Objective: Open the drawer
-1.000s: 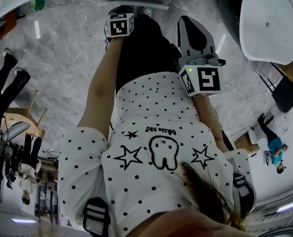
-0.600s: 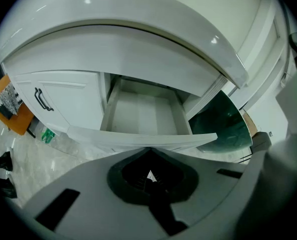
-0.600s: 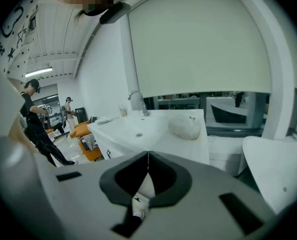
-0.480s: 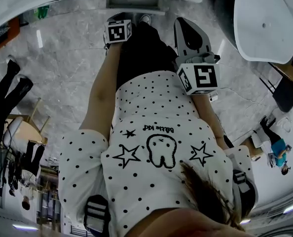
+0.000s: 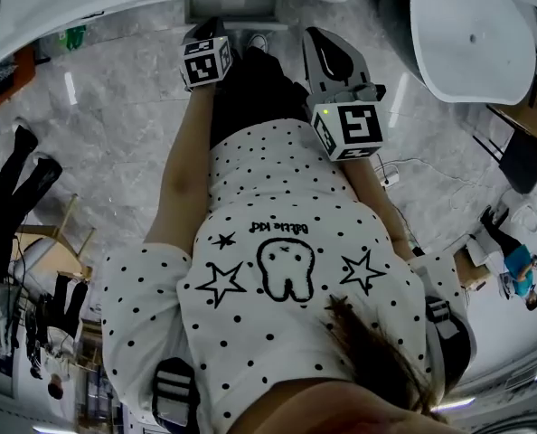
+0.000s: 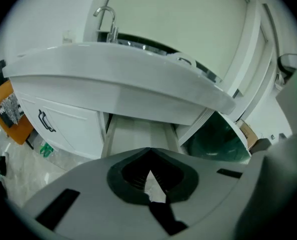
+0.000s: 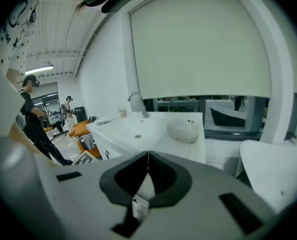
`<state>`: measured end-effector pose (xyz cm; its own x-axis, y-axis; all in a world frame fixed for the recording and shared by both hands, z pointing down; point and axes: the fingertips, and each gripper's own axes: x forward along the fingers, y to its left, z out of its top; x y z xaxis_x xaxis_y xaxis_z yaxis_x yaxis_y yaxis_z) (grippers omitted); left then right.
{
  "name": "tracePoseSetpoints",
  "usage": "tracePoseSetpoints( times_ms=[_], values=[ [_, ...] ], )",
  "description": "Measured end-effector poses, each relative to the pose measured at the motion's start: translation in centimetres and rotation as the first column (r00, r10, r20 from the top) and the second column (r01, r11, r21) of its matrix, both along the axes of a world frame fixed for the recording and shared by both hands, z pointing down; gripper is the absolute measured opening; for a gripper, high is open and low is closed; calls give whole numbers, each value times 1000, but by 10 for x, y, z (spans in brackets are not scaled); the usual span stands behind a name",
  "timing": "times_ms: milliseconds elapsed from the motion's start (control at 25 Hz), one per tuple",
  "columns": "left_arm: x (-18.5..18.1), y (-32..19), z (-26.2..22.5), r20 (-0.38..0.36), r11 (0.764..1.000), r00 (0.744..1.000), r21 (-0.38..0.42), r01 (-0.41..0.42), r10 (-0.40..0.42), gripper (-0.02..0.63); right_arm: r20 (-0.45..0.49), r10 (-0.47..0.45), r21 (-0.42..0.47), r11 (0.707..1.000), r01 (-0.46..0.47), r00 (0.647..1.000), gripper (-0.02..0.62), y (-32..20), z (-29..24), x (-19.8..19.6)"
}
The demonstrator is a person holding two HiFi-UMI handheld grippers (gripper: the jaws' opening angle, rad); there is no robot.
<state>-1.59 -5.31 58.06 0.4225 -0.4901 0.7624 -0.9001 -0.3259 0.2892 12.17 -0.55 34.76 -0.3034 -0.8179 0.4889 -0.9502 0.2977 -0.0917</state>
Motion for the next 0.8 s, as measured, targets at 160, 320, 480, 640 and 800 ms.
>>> tracePoseSetpoints(
  times_ms=[160, 320, 480, 640, 800],
  values=[
    [1, -6, -36, -32, 995, 999, 94, 22, -19, 3, 4, -12, 10, 1000, 12, 1000, 14, -2, -7, 3],
    [-3, -10, -63, -46, 985, 999, 172, 24, -16, 3, -5, -11, 18, 1000, 11, 1000, 14, -1, -10, 2],
    [-9, -17, -88, -67, 974, 997, 224, 39, -24, 3, -13, -11, 32, 999, 12, 1000, 14, 0, -18, -3],
    [-18, -16, -109, -96, 961, 995, 272, 56, -31, 3, -24, -6, 45, 999, 7, 1000, 14, 6, -23, -12],
    [-16, -23, -130, -123, 946, 992, 319, 59, -20, 3, -37, 11, 55, 998, -9, 999, 14, 3, -23, -10]
  ],
)
